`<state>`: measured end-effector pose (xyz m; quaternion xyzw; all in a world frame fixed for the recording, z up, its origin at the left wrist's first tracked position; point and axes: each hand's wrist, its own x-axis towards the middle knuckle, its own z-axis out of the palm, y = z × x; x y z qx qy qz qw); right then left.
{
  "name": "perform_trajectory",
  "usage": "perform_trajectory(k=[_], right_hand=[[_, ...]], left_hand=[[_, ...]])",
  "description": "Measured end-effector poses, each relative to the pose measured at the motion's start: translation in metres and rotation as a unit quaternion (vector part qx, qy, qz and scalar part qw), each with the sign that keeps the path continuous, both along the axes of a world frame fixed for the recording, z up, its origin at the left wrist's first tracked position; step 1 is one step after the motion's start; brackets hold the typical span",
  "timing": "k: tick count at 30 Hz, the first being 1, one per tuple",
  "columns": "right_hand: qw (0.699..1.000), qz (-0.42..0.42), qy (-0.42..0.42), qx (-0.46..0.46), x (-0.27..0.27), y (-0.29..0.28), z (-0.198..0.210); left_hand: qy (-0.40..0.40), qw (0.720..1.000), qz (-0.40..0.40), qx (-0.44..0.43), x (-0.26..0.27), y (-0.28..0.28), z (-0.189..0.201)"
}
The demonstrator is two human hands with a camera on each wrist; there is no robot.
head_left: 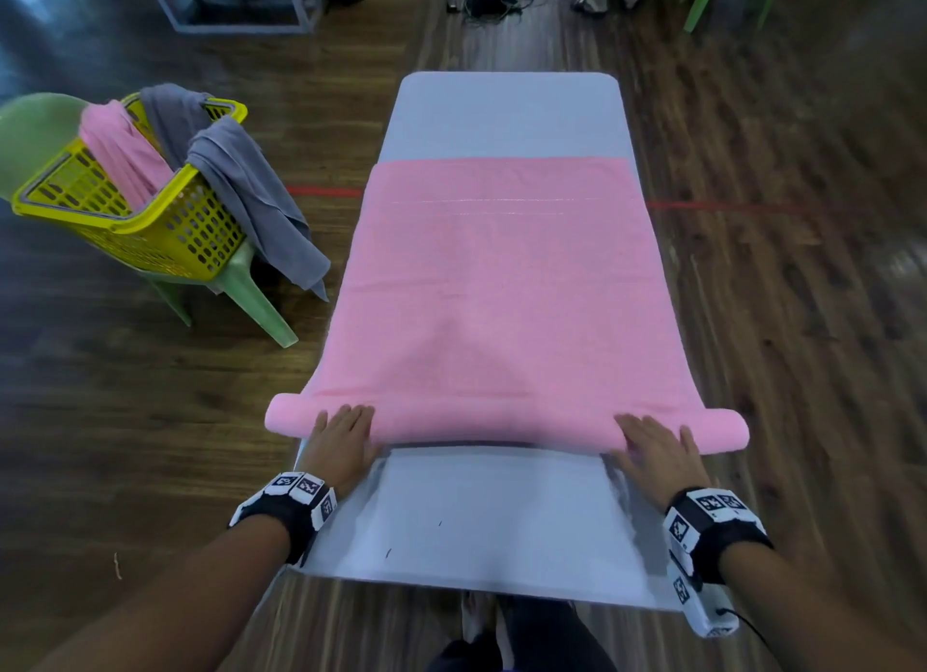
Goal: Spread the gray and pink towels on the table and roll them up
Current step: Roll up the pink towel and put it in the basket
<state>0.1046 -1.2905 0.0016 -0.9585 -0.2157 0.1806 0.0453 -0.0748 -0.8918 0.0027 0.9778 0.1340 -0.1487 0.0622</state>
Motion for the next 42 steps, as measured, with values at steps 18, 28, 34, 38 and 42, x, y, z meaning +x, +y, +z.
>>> perform_trajectory(k=[18, 28, 34, 38, 42], right_hand=[[0.999, 0.014, 0.026, -0.037, -0.009, -0.012, -0.001], [0.998, 0.018, 0.054, -0.015, -0.011, -0.011, -0.002], [0.995, 0.028, 0.041, -0.082, -0.014, -0.01, 0.01], [1.0, -0.017, 0.014, -0.009, -0.004, 0.005, 0.02], [0.998, 0.005, 0.057, -0.013, -0.028, -0.007, 0.005]], left_hand=[[0.01, 0.999, -0.038, -0.036, -0.023, 0.001, 0.0], [-0.02, 0.999, -0.03, -0.012, -0.024, -0.002, -0.005], [0.047, 0.998, -0.026, 0.045, -0.025, -0.009, 0.002], [-0.012, 1.0, 0.007, 0.023, -0.018, -0.005, 0.002], [0.005, 1.0, -0.016, 0.005, -0.033, -0.006, -0.003]])
